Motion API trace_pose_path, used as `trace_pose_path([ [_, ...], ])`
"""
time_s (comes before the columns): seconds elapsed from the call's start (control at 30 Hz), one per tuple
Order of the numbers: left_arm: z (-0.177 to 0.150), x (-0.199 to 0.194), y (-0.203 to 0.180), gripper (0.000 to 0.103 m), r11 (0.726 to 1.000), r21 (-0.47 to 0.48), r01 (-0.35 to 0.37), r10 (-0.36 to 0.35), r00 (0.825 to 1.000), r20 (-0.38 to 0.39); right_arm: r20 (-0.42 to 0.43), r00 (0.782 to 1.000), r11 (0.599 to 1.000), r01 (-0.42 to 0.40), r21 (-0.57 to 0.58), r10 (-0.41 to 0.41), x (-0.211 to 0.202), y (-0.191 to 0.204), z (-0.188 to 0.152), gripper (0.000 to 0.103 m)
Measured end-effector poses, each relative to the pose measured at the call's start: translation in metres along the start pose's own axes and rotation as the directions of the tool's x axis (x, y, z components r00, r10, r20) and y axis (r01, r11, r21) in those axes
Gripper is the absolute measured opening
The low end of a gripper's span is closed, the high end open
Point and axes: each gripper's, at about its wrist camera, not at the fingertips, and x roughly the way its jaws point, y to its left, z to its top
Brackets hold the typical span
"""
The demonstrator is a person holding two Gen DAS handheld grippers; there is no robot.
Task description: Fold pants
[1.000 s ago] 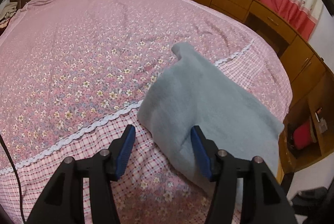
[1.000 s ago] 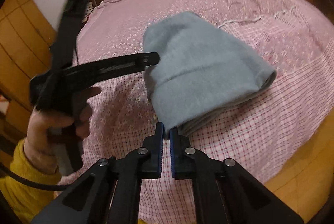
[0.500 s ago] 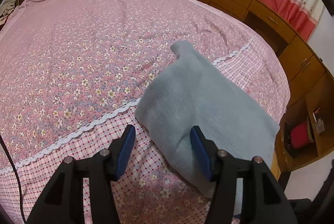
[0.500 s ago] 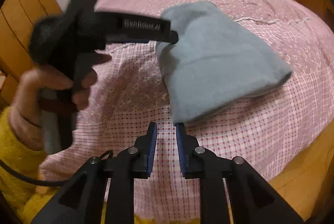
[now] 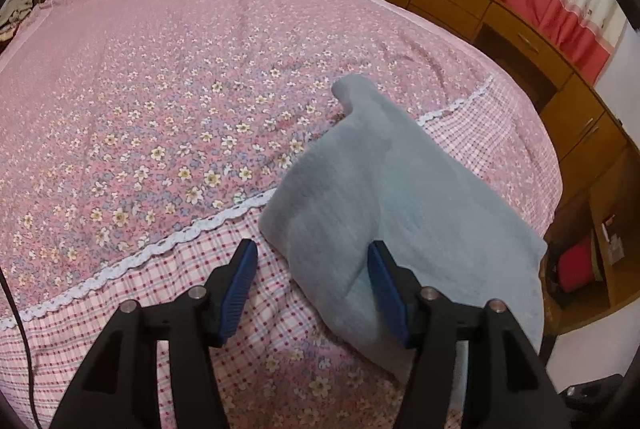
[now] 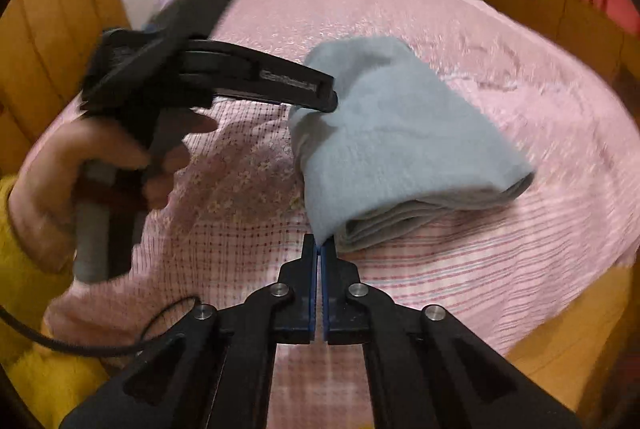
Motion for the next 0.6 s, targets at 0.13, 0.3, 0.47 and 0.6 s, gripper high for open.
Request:
trace_pose_path([
  [0.13, -0.001, 0.002, 0.000, 0.065, 1.000, 0.008, -0.003, 0.003, 1.000, -0.006, -0.034, 0.999, 1.000, -0.004, -0.002, 0.004, -0.001, -0.008, -0.005, 0.002],
  [0.3, -0.002, 0.007, 0.001, 0.070, 1.000, 0.011, -0.005, 0.005, 1.000, -0.015, -0.089, 0.996, 1.000, -0.013, -0.009, 0.012, 0.019, -0.008, -0.014, 0.002],
  [0.47, -0.003, 0.007, 0.003, 0.070, 1.000, 0.012, -0.025, 0.025, 1.000, -0.003, -0.103, 0.995, 1.000, -0.015, -0.016, 0.013, 0.015, -0.014, -0.017, 0.001],
  [0.6, -0.004, 0.000, 0.005, 0.068, 1.000, -0.007, -0.011, 0.011, 1.000, -0.005, -0.152, 0.988, 1.000, 0.004, -0.022, -0.007, 0.006, -0.016, -0.036, 0.001],
])
